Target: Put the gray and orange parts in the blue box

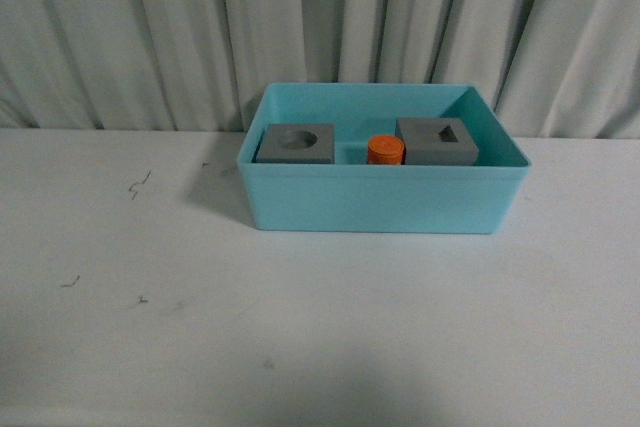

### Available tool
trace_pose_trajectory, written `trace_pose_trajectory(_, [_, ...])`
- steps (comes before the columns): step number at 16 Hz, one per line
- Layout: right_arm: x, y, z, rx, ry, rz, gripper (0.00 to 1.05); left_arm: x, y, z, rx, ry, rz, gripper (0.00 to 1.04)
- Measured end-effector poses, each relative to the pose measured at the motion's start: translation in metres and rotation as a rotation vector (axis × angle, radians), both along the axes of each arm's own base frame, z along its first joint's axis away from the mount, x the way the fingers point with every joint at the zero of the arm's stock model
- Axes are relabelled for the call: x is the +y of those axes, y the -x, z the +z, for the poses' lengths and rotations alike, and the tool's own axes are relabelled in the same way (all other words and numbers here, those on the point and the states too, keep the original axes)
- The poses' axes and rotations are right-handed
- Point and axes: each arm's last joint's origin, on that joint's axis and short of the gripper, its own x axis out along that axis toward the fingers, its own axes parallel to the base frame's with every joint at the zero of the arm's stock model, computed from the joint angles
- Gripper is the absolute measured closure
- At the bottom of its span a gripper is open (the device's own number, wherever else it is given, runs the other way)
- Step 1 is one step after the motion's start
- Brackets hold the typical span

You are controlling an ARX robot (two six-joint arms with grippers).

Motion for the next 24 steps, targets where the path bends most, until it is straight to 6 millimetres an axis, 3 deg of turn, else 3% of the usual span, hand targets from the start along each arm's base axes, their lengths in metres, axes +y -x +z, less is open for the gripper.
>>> trace_pose_trajectory(5, [0.0, 0.0, 0.0, 0.0, 0.0, 0.0, 0.05, 0.0, 0.0, 0.0, 0.0, 0.0, 0.0, 0.07])
trace_pose_trajectory(24, [0.0, 0.0, 0.0, 0.0, 0.0, 0.0, 0.06, 0.0, 0.0, 0.0, 0.0, 0.0, 0.0, 0.07])
